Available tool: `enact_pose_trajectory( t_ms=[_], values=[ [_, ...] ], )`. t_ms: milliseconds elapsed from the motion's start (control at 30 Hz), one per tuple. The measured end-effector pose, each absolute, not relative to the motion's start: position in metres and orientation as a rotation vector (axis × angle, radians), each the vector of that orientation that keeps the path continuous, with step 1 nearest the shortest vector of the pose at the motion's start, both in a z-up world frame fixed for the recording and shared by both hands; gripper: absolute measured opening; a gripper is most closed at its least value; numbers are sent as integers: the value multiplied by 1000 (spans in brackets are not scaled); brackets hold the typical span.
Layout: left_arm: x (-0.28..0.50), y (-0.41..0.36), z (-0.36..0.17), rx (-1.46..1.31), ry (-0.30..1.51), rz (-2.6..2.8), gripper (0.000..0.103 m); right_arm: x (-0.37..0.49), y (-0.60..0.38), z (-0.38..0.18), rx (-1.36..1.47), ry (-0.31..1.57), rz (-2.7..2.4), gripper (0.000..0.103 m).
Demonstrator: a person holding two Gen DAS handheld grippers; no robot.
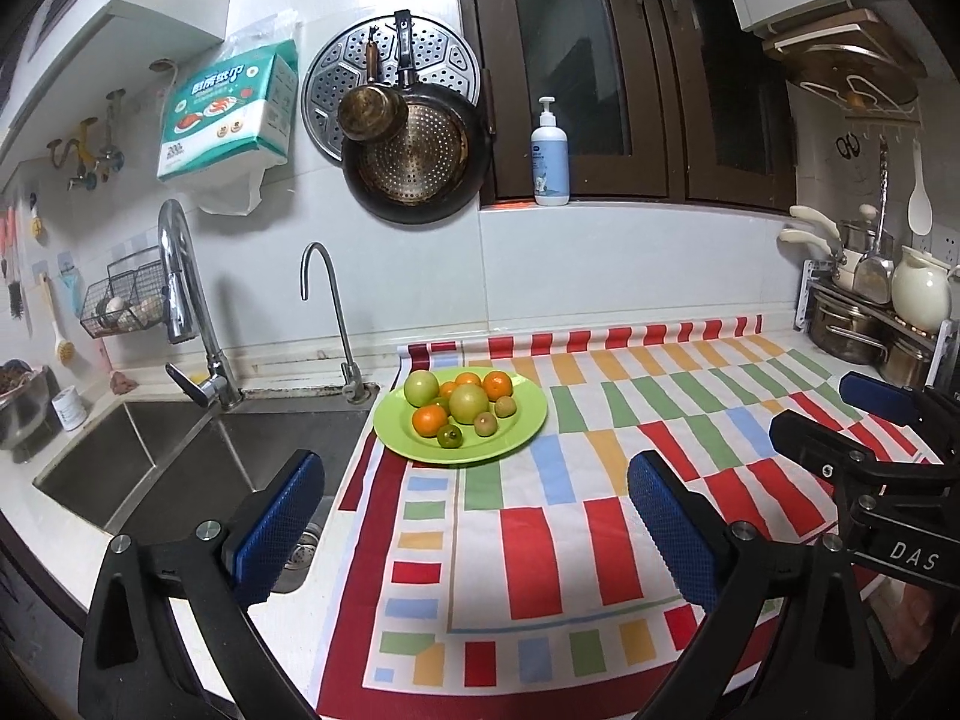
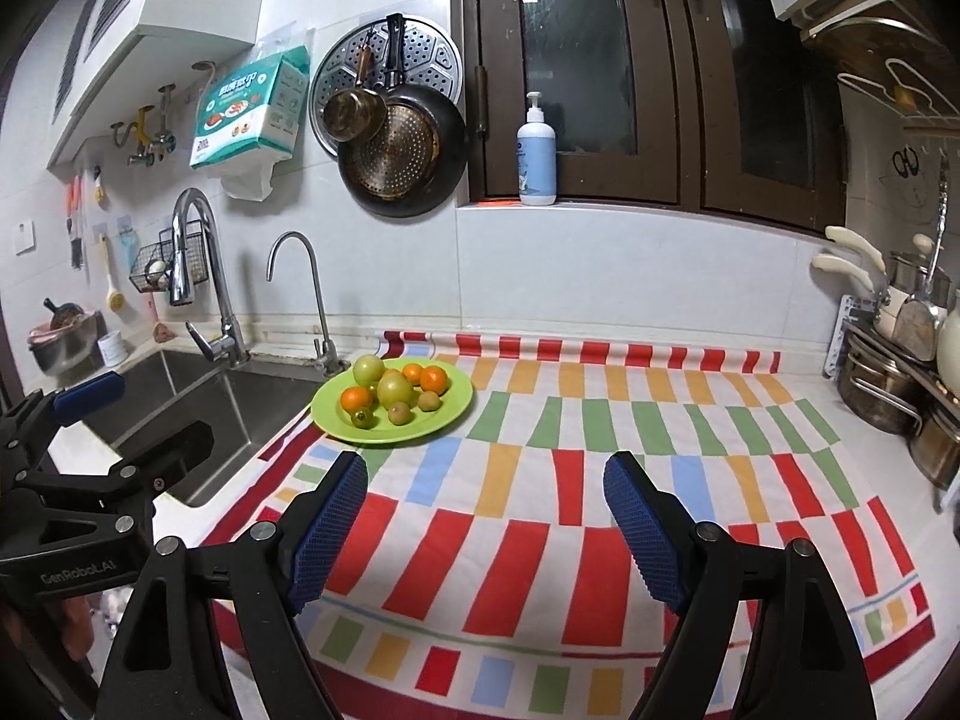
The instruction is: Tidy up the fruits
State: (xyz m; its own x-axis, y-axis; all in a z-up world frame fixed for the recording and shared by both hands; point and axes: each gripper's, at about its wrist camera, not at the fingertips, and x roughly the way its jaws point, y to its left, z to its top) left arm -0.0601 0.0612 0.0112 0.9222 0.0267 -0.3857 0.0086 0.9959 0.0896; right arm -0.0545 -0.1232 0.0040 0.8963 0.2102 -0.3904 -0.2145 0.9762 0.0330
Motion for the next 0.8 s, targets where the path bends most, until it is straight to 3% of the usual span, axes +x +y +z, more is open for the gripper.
enact_pose_trajectory(
  t_ms=[800],
  values=[
    [-100,48,20,80,375,-16,103,-96,-139,11,-20,368,216,84]
  ],
)
